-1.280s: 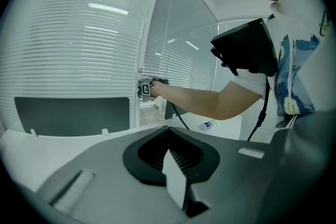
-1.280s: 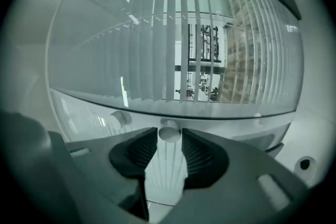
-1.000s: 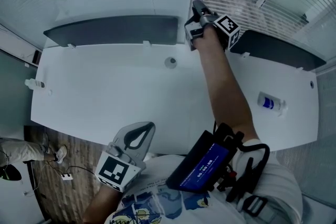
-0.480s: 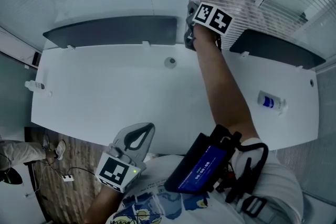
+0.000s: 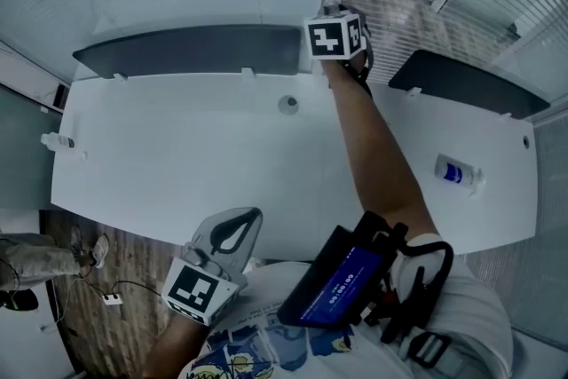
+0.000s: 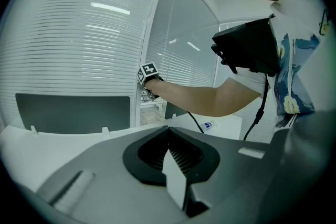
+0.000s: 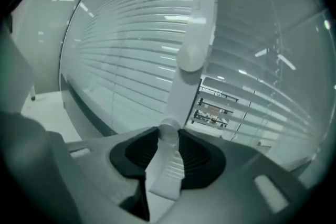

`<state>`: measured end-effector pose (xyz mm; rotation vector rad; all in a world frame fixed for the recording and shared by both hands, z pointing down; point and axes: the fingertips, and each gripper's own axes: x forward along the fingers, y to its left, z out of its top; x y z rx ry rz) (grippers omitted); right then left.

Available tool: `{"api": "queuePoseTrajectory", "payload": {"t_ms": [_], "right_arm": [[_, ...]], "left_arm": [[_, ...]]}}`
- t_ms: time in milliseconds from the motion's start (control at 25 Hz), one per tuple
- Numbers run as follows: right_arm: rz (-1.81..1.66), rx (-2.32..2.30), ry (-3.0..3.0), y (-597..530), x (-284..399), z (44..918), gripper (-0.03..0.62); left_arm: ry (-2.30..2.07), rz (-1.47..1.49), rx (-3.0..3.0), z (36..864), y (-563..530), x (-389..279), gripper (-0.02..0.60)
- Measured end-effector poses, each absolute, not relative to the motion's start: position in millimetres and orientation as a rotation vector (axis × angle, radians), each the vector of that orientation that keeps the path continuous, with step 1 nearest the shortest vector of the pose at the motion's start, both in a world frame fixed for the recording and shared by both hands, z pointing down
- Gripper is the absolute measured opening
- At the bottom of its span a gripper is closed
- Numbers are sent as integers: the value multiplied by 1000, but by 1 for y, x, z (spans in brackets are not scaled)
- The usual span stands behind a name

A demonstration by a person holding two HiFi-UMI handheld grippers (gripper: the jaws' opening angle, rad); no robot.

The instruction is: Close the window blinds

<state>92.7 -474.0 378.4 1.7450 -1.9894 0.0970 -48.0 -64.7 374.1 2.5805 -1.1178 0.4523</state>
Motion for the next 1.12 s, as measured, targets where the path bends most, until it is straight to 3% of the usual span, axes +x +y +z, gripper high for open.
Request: {"api": "queuePoseTrajectory", "payload": {"t_ms": [400, 520, 800, 1120], "right_arm": [[-396, 1570, -1631, -477, 92, 392, 123], [-359, 1617, -1723, -476, 91, 391, 127], [503, 1876, -2408, -460, 96, 386, 137], [1965, 1682, -2813, -459, 99, 390, 141]], "left_arm": [[-1118, 444, 2592, 376, -63, -47, 3], [-1117, 444, 2587, 376, -63, -47, 3], [-1117, 459, 2601, 376, -63, -48, 3], [-1094, 463, 2607, 374, -64, -45, 3]]}}
